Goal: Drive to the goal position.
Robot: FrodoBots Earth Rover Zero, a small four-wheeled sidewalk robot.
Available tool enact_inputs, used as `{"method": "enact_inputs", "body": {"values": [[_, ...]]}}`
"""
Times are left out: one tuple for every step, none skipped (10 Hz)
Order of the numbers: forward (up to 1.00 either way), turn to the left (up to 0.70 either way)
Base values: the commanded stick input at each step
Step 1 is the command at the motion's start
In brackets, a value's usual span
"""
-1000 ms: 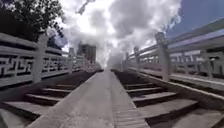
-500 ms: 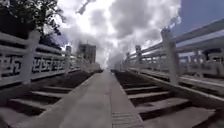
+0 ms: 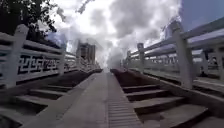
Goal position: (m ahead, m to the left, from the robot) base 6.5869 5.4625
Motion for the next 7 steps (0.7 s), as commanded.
{"method": "enact_inputs", "body": {"values": [[0.7,0.14],[0.7,0.14],[0.7,0.14],[0.7,0.14],[0.7,0.14],[0.7,0.14],[0.7,0.14]]}}
